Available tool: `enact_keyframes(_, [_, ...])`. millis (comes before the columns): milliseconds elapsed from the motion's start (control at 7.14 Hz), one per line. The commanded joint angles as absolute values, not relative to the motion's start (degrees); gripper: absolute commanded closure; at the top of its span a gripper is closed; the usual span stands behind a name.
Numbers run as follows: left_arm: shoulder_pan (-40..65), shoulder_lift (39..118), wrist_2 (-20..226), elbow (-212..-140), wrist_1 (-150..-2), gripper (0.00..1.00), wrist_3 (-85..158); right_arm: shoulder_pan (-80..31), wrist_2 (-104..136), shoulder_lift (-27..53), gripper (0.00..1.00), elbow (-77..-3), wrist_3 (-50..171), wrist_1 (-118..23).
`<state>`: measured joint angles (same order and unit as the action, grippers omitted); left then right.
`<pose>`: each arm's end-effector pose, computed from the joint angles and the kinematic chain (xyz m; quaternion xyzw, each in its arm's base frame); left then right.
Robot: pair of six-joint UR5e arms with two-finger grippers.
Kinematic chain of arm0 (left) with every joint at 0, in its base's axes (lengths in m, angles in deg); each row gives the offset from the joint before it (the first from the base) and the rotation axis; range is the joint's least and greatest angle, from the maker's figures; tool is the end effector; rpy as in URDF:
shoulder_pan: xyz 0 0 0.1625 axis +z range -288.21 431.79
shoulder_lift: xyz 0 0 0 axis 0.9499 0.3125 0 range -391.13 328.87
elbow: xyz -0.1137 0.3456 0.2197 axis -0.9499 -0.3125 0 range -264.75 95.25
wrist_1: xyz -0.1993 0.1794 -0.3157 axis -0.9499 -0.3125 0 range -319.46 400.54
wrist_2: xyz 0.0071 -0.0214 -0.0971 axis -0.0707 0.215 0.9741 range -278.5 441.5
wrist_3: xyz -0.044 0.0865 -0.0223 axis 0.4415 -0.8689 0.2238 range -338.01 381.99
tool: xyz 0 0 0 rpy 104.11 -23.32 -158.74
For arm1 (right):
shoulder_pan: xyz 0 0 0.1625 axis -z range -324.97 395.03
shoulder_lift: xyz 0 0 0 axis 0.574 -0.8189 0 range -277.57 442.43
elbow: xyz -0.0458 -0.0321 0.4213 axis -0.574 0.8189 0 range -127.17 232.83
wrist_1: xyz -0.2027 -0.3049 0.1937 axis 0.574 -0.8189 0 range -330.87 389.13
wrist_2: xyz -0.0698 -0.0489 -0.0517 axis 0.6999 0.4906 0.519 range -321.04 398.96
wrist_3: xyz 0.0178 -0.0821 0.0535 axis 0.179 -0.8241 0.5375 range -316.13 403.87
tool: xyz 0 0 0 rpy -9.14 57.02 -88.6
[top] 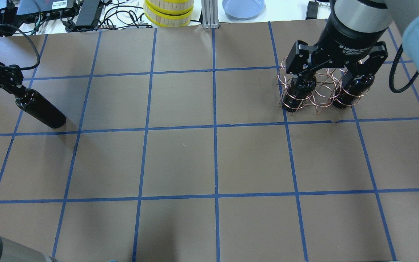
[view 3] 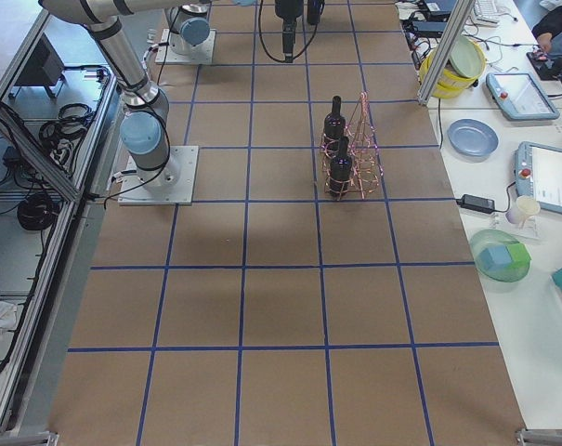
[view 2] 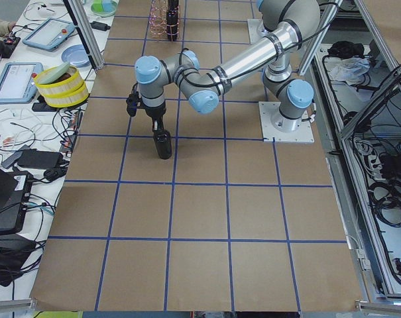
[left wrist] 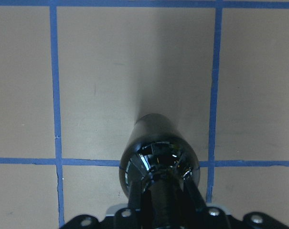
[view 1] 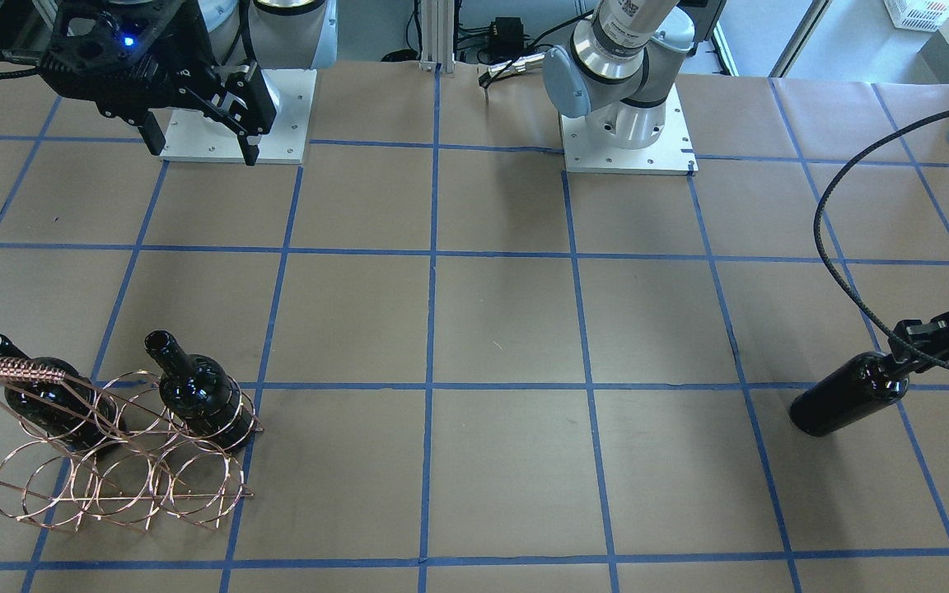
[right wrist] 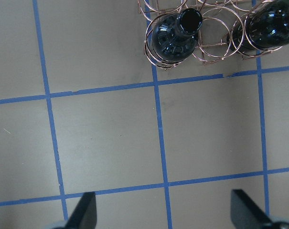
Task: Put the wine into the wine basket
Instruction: 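Lower the left gripper and grasp the bottle by its neck, then lift the bottle upright with the left gripper and carry it toward the table center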
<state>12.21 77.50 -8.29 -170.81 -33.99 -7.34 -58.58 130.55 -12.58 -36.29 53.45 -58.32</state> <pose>0.1968 -0.5990 0.3675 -0.0095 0.9999 -0.0069 0.0017 0.1591 -0.4492 0.5326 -0.0524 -0.9981 0.0306 0.0104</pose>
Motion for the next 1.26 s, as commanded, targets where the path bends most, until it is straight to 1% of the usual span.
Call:
enact_keyframes(0, [12.2, 77.3, -8.4, -170.9, -34.1, 0.81, -8.4, -58.6, 130.5, -12.6, 0.00, -36.4, 53.5, -58.3])
enact_keyframes(280, [9.9, 74.4, -9.0, -170.8, -35.2, 0.84, -7.6, -58.6, 130.5, -12.6, 0.00, -36.7, 53.5, -58.3])
enact_keyframes(561, [6.5, 70.1, -8.8, -170.8, -40.2, 0.91, -4.9, -58.6, 130.5, -12.6, 0.00, -36.7, 53.5, -58.3])
enact_keyframes(701, [4.3, 67.9, -8.2, -170.8, -42.7, 0.92, -1.9, -58.6, 130.5, -12.6, 0.00, -36.7, 53.5, -58.3])
enact_keyframes(841, [0.3, 65.7, -8.4, -171.9, -45.4, 1.00, 0.1, -58.6, 130.5, -12.6, 0.00, -36.7, 53.5, -58.3])
enact_keyframes(1121, [-8.9, 59.7, -8.0, -178.4, -45.8, 1.00, 11.0, -58.6, 130.5, -12.6, 0.00, -36.7, 53.5, -58.4])
